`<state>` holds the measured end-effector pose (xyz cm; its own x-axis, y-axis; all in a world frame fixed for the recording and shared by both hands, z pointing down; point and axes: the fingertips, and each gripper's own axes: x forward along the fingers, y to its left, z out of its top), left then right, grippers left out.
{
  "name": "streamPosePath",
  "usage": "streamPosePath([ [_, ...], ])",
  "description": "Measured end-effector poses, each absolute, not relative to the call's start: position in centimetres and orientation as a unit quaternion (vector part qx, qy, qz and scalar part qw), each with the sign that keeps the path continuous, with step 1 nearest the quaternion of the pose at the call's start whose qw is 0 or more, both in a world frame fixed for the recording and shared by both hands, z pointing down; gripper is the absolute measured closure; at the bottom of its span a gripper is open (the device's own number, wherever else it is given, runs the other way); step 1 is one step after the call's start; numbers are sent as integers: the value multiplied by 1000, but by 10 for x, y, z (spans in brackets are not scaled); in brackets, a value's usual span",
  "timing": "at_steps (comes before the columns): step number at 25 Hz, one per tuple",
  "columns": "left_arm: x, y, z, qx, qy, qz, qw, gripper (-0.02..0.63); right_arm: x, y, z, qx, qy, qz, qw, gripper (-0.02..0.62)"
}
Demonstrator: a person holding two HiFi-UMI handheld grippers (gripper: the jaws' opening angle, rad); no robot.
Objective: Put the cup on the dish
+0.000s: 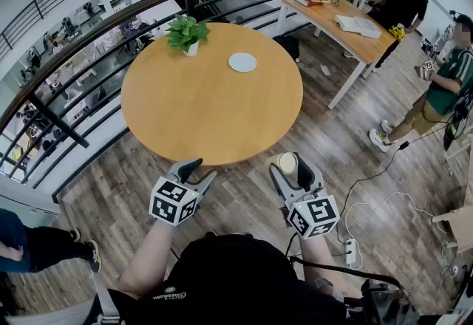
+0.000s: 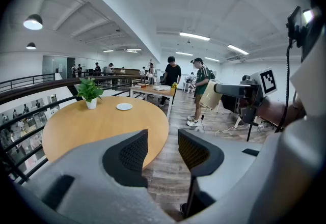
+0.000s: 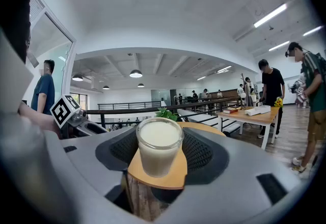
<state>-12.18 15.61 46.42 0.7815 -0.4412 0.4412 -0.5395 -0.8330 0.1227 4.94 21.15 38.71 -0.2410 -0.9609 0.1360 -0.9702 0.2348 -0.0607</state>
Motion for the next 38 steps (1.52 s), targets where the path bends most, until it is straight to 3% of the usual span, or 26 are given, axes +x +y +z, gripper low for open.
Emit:
streamPosePath([
  [16,-113,149,465,935,-266,197,126,417,55,203,385,608,-790,67,23,327],
  [38,-46,175,465,932,-287,189,115,446,92,221,397,568,-819,70,34,327],
])
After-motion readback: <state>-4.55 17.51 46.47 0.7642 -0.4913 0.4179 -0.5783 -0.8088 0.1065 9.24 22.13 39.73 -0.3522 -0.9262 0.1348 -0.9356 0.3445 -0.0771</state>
